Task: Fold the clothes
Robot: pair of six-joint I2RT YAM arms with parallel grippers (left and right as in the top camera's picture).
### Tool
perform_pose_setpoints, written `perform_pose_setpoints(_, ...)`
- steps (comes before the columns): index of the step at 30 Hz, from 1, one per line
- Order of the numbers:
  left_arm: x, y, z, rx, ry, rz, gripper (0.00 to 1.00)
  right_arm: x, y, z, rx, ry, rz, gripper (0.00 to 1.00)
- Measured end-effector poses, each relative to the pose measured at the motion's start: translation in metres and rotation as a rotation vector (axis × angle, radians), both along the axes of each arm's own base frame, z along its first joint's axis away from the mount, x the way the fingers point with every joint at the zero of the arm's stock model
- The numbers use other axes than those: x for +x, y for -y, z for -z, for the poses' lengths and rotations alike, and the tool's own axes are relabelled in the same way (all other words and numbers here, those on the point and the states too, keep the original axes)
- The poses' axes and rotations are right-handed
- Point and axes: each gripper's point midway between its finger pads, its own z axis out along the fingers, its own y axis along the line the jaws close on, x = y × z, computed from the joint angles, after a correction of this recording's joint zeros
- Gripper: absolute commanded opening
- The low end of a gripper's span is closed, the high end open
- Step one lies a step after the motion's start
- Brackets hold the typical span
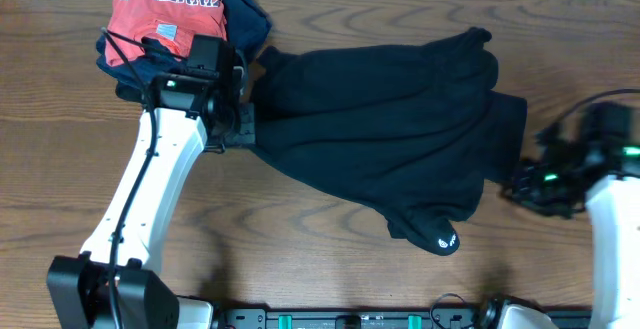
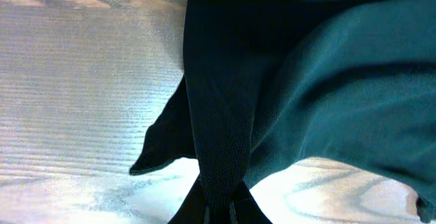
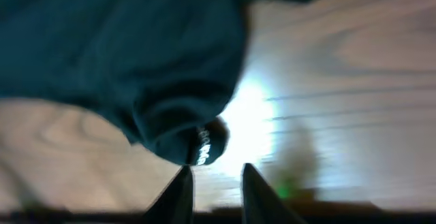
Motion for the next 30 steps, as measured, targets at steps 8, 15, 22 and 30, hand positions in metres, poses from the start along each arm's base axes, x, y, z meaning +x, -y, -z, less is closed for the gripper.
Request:
perform_pose_setpoints(8, 0.008, 0.001, -0.002, -0.006, 0.032, 0.000, 0.06, -0.035, -0.054, 0.059, 0.037, -0.131, -0.131, 0.33)
perform_pose_setpoints(15, 0.012, 0.002, -0.003, -0.009, 0.048, 0.000, 0.06, -0.041, -0.083, 0.083, 0.033, -0.120, -0.168, 0.33)
perform_pose_setpoints(22, 0.012, 0.002, -0.003, -0.009, 0.049, 0.000, 0.06, -0.053, -0.090, 0.104, -0.011, -0.140, -0.143, 0.36)
perform_pose_setpoints(30, 0.012, 0.002, -0.003, -0.009, 0.049, 0.000, 0.06, -0.059, -0.081, 0.121, -0.051, -0.155, -0.044, 0.48)
